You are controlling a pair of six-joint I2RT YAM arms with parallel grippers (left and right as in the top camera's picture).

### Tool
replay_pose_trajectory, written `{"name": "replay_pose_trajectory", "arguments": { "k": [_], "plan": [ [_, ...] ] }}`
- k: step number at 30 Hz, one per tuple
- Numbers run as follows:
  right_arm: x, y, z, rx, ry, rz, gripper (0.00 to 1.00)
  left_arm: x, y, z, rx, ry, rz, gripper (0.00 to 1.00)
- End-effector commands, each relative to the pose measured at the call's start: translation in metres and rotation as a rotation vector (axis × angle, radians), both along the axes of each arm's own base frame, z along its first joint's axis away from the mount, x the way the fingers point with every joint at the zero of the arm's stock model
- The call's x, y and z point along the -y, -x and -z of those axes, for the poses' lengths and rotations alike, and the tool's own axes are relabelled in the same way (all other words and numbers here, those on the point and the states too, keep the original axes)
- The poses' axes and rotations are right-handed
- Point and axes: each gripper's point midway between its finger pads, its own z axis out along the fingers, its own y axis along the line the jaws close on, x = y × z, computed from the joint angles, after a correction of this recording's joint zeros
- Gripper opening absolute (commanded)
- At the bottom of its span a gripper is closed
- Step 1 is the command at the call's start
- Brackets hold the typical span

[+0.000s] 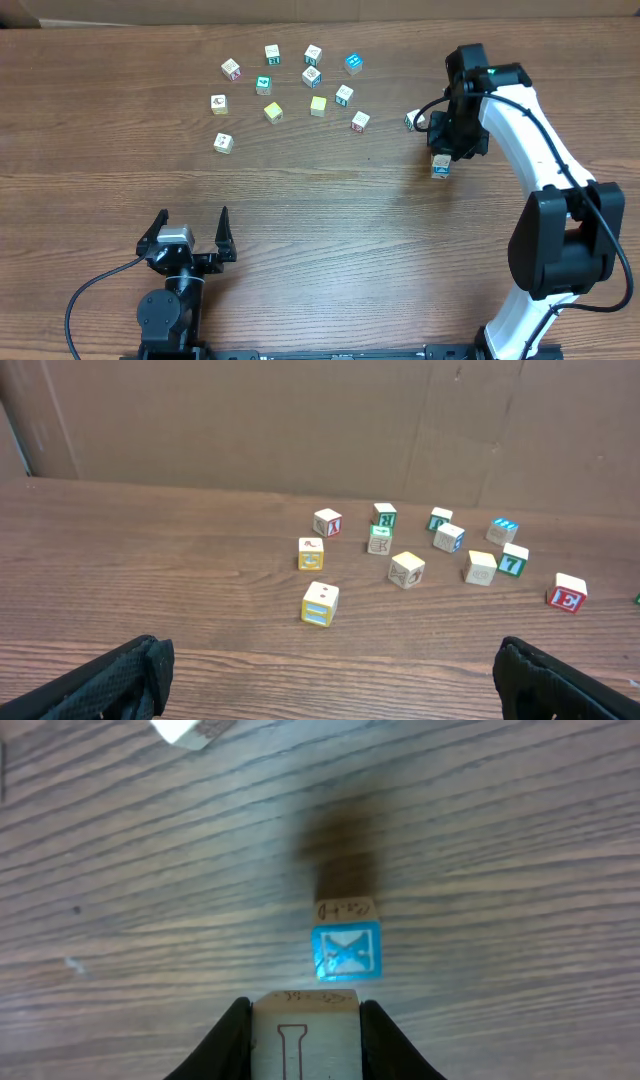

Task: Form a tower
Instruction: 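Carry the L block and lower it onto the blue block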

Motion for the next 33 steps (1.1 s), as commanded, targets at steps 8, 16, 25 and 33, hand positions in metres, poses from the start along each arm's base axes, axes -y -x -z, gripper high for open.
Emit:
{"name": "replay_pose_trajectory", "arguments": {
  "k": [8, 16, 25, 33],
  "plan": [
    [0.011, -0.002, 0.013, 0.016, 0.052, 0.016, 0.25, 0.001, 0.0, -0.001, 0.008, -0.028, 0.008, 1.0],
    [0.011, -0.002, 0.027, 0.028, 0.051, 0.016, 0.25, 0.001, 0.0, -0.001, 0.008, -0.028, 0.007, 1.0],
    [0.019, -0.002, 0.027, 0.03, 0.098, 0.02, 0.26, 0.001, 0.0, -0.001, 0.008, -0.028, 0.007, 1.0],
    [0.019, -0.001, 0.027, 0.028, 0.099, 0.021, 0.27, 0.001, 0.0, -0.001, 0.008, -0.028, 0.008, 1.0]
  ]
}}
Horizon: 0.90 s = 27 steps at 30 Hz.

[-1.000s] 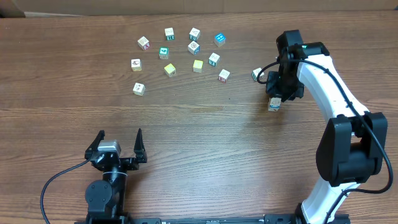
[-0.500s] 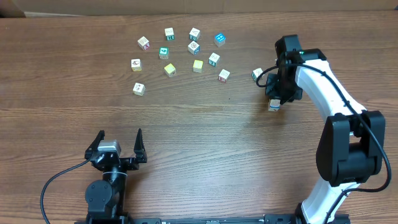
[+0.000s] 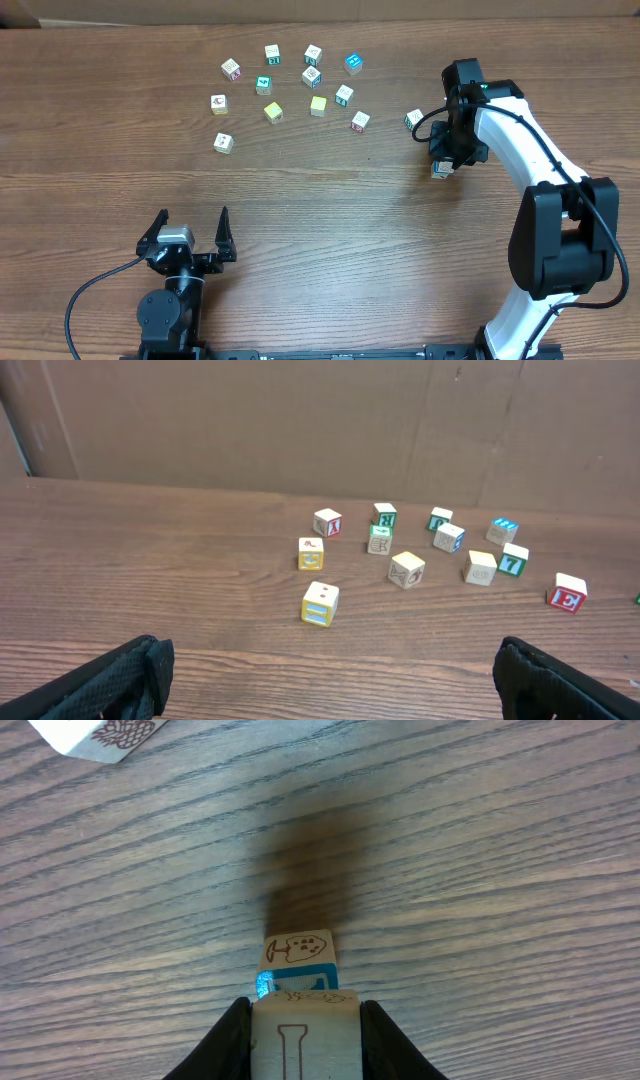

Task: Form a tower
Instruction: 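Carry the L block and lower it onto the blue block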

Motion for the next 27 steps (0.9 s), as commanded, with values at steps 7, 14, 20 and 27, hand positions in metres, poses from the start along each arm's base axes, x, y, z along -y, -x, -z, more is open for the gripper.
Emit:
{"name": "replay_pose_trajectory", "arguments": {
  "k": [7, 14, 20, 27],
  "plan": [
    [0.0036, -0.0037, 0.001, 0.017, 0.01, 0.032, 0.3, 0.0011, 0.0002, -0.0008, 0.008, -0.028, 0.007, 1.0],
    [0.0036, -0.0038, 0.001, 0.017, 0.01, 0.032, 0.31, 0.0012, 0.0002, -0.0008, 0.008, -0.028, 0.008, 1.0],
    [0.0031, -0.0031, 0.0011, 0.014, 0.007, 0.032, 0.31, 0.0012, 0.0002, -0.0008, 0.008, -0.028, 0.008, 1.0],
    [0.0006, -0.0026, 0.0014, 0.011, -0.007, 0.03, 0.34, 0.0012, 0.0002, -0.0008, 0.008, -0.028, 0.008, 1.0]
  ]
}}
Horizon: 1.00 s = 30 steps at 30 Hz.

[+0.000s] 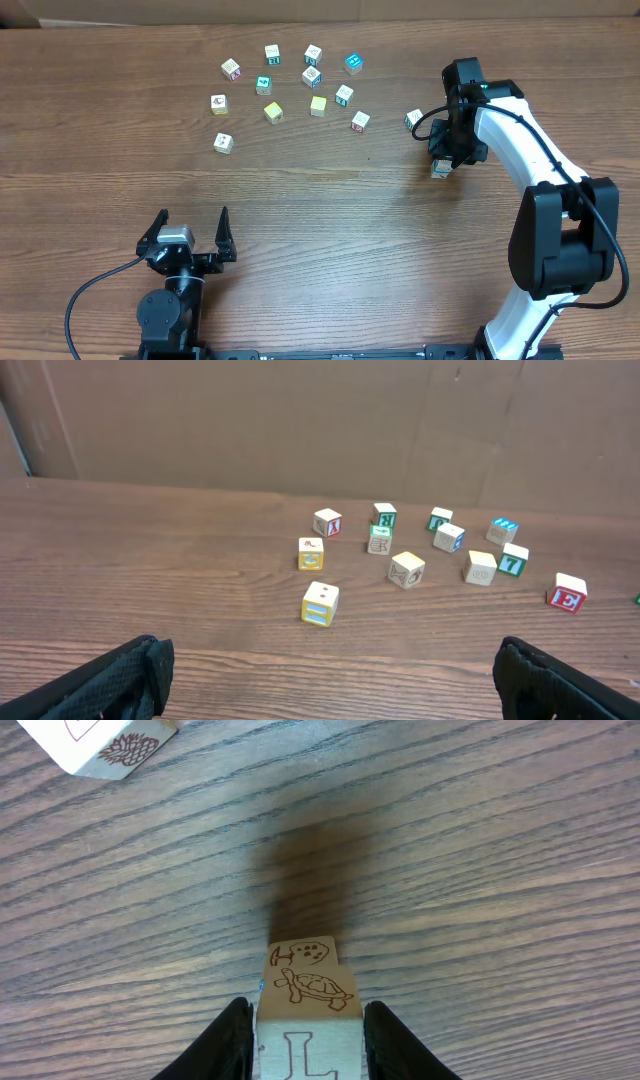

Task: Form a tower
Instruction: 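Carry the L block and lower it onto the blue block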

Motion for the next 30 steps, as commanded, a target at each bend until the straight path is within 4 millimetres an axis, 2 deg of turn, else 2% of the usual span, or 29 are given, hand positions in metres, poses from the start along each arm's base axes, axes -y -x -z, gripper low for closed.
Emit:
{"name": "replay_pose_trajectory", "arguments": {
  "k": [1, 7, 14, 30],
  "plan": [
    [0.0011, 0.0006, 0.0017, -0.004, -0.003, 0.008, 0.34, 0.001, 0.0002, -0.0007, 0.008, -0.028, 0.007, 1.0],
    [0.0013, 0.0026, 0.0024, -0.012, -0.002, 0.008, 0.38, 0.001, 0.0002, -0.0006, 0.007, -0.028, 0.007, 1.0],
    [0.0018, 0.0067, 0.0028, -0.029, 0.001, 0.004, 0.31, 0.0011, 0.0002, -0.0006, 0.007, -0.028, 0.007, 1.0],
    [0.001, 0.0084, 0.0029, -0.039, 0.0, -0.032, 0.26, 0.001, 0.0002, -0.0006, 0.007, -0.028, 0.007, 1.0]
  ]
}}
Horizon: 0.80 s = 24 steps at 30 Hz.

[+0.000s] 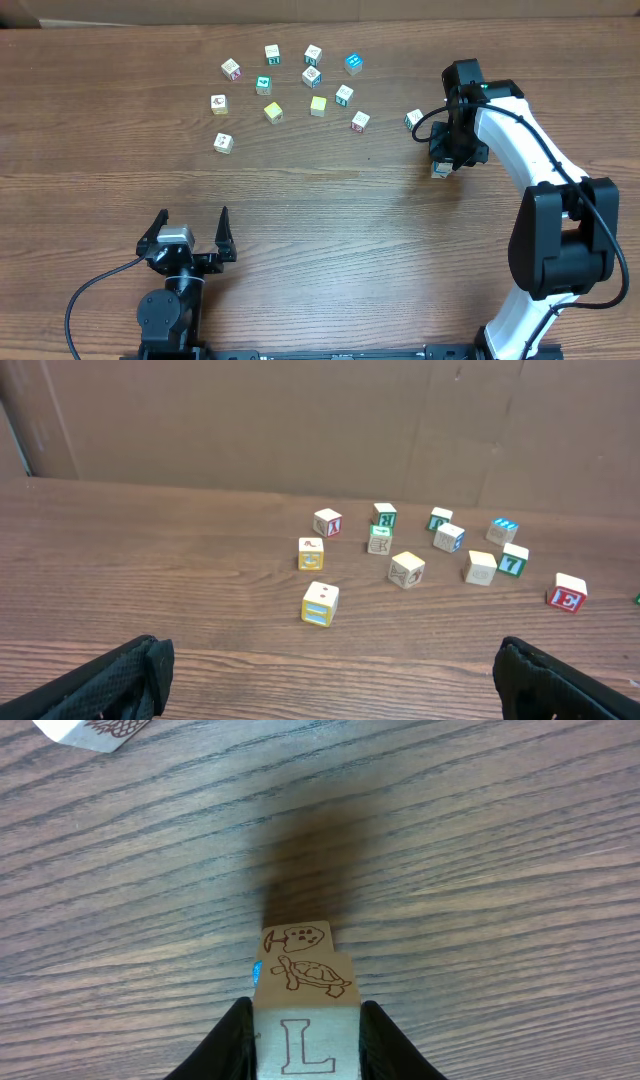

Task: Form a tower
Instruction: 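Carry the L block and lower it onto the blue block, then open the right gripper and lift off the stacked L block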

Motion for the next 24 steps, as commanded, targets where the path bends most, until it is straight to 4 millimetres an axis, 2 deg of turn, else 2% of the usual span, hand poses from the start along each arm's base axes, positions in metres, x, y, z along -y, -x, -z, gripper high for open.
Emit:
{"name": "replay_pose_trajectory", "arguments": {
  "k": [1, 12, 17, 24],
  "plan": [
    [0.001, 0.002, 0.002, -0.012, -0.004, -0.02, 0.26, 0.001, 0.0, -0.001, 0.008, -0.028, 0.007, 1.0],
    [0.0, 0.002, 0.002, -0.012, -0.005, -0.031, 0.26, 0.001, 0.0, -0.001, 0.007, -0.028, 0.007, 1.0],
    [-0.012, 0.002, 0.002, -0.016, -0.068, -0.085, 0.27, 0.001, 0.0, -0.001, 0.007, -0.028, 0.007, 1.0],
    [-0.011, 0.004, 0.002, -0.025, -0.068, -0.085, 0.27, 0.001, 0.0, -0.001, 0.007, -0.028, 0.007, 0.99]
  ]
}}
